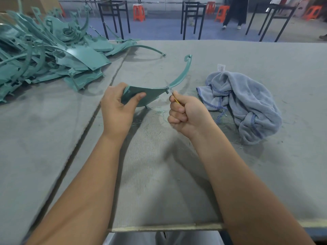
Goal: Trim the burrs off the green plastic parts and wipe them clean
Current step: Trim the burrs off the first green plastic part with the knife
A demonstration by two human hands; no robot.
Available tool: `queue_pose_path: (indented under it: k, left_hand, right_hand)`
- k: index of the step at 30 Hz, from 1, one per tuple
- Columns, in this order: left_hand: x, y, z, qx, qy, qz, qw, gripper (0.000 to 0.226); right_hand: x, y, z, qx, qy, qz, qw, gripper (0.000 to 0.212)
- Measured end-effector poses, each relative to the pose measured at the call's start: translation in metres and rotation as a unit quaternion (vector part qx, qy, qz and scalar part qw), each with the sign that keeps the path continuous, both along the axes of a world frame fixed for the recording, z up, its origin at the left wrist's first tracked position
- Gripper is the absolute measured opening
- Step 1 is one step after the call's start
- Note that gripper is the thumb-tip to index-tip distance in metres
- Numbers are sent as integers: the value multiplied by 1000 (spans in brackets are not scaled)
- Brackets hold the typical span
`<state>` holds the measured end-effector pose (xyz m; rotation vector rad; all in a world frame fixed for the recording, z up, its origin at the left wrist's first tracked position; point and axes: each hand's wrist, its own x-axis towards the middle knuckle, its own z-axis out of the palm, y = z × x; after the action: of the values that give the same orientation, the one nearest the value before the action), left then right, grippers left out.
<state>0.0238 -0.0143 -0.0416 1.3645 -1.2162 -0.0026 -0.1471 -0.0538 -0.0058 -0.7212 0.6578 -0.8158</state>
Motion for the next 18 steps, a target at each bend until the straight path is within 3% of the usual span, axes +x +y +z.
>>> queue_pose_path:
  k: [2, 4, 8, 11, 14, 18]
  left_hand:
    - [1, -1, -1, -3, 42, -17, 999, 25]
    - [2, -2, 0, -6, 85, -25, 996, 21]
    - [2, -2, 2, -1, 91, -35, 995, 15]
    - [1, -1, 1, 1, 61, -34, 998, 8]
    - [-2, 1, 4, 1, 21, -32, 999, 9]
    - [-4, 2, 7, -4, 21, -49, 999, 19]
  right_hand:
    - [0, -3, 0, -20, 20, -64, 998, 31]
    - [-3, -6, -1, -95, 95, -138, 981, 29]
    - [0, -5, -9, -284, 232, -217, 905, 33]
    - [8, 0, -12, -306, 253, -200, 895, 41]
    - [11, 3, -11, -340, 276, -153, 886, 32]
    - [13, 7, -14, -412, 344, -143, 831, 33]
